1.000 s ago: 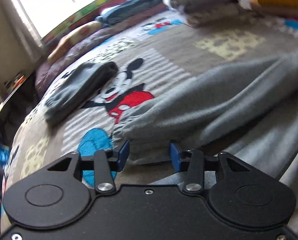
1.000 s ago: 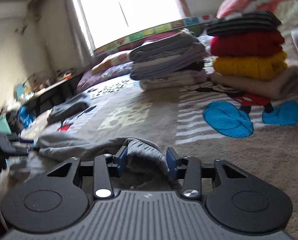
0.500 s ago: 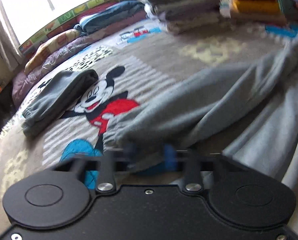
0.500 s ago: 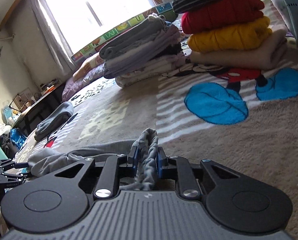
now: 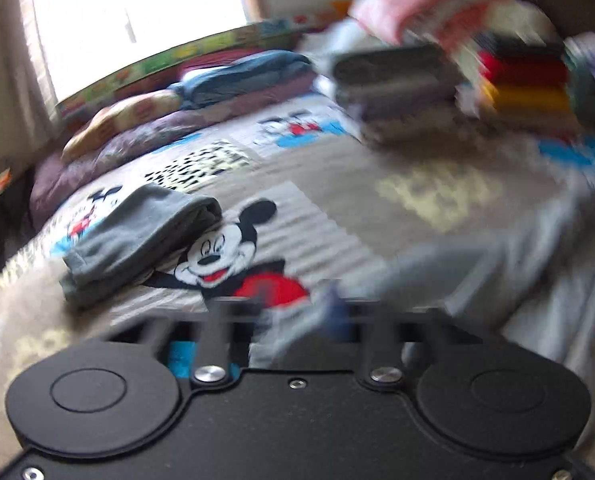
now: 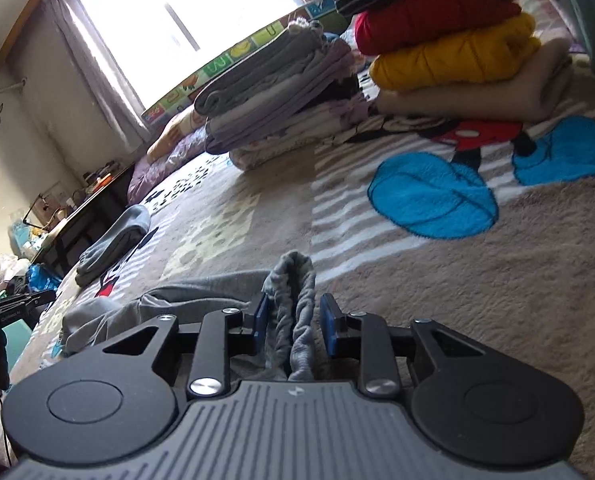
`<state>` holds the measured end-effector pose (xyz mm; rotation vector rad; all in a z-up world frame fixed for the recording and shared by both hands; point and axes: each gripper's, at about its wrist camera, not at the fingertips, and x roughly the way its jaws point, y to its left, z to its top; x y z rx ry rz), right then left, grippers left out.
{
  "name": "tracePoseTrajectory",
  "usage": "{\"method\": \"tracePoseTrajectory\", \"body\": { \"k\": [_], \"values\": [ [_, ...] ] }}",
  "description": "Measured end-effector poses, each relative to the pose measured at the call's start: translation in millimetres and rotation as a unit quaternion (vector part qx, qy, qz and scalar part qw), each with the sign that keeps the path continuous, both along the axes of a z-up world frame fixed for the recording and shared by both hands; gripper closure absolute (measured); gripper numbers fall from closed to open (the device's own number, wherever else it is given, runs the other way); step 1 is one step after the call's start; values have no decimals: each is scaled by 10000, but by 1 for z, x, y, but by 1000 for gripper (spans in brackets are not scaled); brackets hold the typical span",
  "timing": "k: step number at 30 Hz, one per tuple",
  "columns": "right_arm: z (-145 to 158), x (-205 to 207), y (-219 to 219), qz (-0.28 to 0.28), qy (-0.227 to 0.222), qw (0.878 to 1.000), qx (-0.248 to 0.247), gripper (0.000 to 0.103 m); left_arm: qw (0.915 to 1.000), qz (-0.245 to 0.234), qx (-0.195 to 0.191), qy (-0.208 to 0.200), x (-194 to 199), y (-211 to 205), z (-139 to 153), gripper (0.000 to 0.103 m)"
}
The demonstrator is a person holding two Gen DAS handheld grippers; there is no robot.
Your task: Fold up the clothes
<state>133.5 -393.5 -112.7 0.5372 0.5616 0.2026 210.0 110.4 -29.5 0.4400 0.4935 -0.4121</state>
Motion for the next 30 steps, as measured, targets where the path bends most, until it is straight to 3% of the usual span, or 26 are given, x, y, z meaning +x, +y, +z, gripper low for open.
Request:
{"method": "tracePoseTrajectory", "body": {
  "k": [5,11,12,13,16,19,23,27,30],
  "values": [
    [-3,7,3,187,72,9998,46,75,9960,-368,790,194,-18,1,-23,34],
    [-1,7,3,160,5,9999,12,73,9880,-472,1391,483,-7,-7,-57,44],
    [-1,8,2,175,-13,9998,35,73,9890,-448,1339,446,-4,-6,-59,54],
    [-1,8,2,193,-30,9998,60,74,9905,-327,1274,398,0,-6,-59,69],
    [1,11,2,244,-101,9996,108,87,9944,-81,1029,226,6,-4,-52,95],
    [7,11,0,185,-288,9993,169,88,9996,36,246,-150,5,3,-23,98],
    [19,17,-5,90,-592,9979,261,89,9970,87,-677,-353,15,4,3,99],
    [28,33,-13,19,-790,9965,285,89,9932,92,-1153,-161,45,-3,11,99],
    [29,46,-22,-18,-812,9960,372,89,9853,290,-1673,189,72,4,11,99]
  ]
}}
